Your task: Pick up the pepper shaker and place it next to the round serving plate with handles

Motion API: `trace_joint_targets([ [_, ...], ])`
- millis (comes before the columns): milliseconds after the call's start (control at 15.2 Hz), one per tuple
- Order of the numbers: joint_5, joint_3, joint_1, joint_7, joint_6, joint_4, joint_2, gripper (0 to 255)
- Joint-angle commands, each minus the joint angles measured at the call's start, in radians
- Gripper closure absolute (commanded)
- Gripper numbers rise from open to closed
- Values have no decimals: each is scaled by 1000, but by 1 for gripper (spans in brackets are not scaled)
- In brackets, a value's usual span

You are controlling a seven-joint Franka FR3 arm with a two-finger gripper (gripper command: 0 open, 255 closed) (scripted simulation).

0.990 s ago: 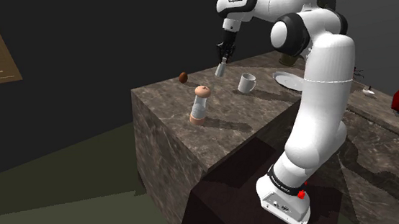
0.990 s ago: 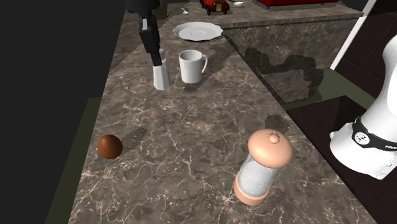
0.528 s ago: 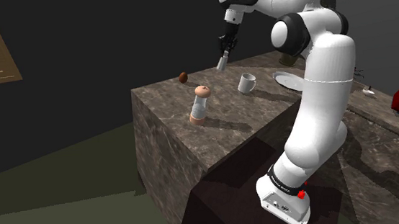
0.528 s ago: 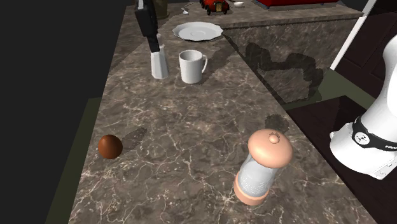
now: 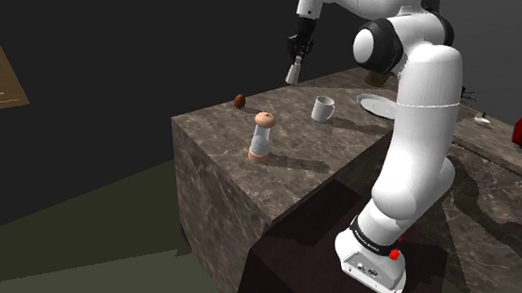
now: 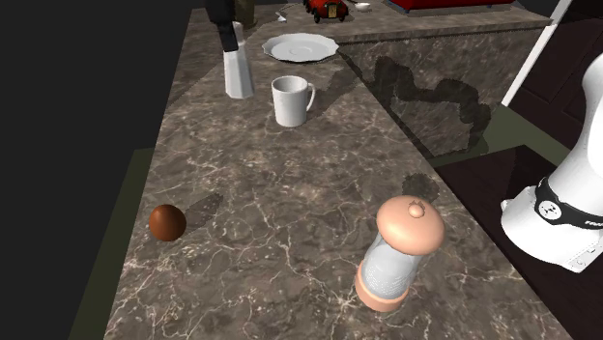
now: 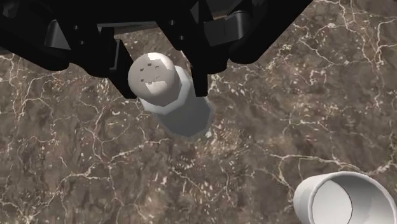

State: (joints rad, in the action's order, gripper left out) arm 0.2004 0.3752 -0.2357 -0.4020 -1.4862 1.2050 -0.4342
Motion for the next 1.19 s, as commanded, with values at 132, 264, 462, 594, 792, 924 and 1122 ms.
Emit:
trace_joint_targets([
  [132,-5,13,-25,-41,-5,21,13,255],
  [264,-9,25,-49,-82,-23,53,23,255],
  [462,-12,43,-88,-144,-46,86,29,255],
  [594,-12,55,-116,-186,-58,100,27,255],
  [792,-9,72,-161,-249,-73,108,16,255],
  [924,-5,83,-194,-291,-80,106,3,255],
  [1122,3,97,-245,-354,-87,90,-24,255],
])
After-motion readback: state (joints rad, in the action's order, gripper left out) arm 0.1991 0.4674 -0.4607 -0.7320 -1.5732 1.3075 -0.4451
